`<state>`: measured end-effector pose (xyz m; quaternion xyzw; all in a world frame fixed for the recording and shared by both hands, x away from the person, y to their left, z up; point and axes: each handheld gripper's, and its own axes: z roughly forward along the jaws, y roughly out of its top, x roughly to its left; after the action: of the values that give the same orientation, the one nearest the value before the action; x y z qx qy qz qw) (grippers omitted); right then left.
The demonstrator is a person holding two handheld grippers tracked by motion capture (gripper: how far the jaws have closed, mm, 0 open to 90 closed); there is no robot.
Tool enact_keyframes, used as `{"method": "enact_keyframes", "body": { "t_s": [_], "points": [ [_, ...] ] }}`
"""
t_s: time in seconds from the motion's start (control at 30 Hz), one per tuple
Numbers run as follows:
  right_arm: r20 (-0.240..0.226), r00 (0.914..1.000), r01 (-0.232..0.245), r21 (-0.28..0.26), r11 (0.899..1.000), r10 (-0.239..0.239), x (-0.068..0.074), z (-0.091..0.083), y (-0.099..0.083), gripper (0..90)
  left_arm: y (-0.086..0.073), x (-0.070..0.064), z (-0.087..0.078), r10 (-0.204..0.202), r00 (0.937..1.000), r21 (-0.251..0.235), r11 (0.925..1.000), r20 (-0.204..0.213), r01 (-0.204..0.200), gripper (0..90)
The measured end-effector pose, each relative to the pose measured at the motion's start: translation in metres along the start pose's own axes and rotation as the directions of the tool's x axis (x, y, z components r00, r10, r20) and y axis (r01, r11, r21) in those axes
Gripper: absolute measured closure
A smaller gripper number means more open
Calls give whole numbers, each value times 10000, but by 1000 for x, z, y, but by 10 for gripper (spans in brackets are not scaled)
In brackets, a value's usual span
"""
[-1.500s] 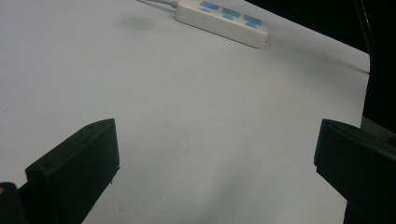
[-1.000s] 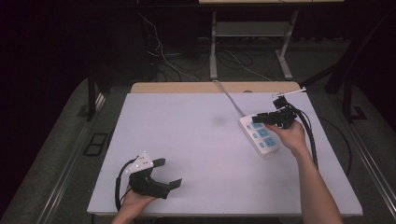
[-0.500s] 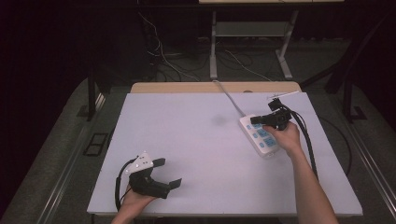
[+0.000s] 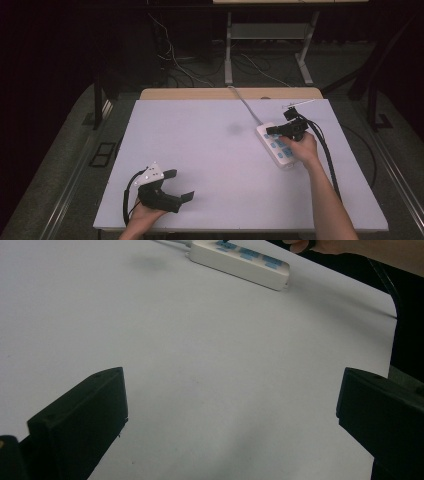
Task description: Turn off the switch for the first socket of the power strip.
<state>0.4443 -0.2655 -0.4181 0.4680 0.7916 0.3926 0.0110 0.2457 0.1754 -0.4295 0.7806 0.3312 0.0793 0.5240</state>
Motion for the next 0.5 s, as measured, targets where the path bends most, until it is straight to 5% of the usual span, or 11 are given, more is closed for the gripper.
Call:
{"method": "enact_keyframes", "body": {
  "t_s": [0.5],
  "points": [
    [58, 10000, 49, 155, 9999, -50, 0, 9, -2, 897, 0, 1, 0, 12, 10000, 22, 10000, 12, -12, 0]
  ]
}}
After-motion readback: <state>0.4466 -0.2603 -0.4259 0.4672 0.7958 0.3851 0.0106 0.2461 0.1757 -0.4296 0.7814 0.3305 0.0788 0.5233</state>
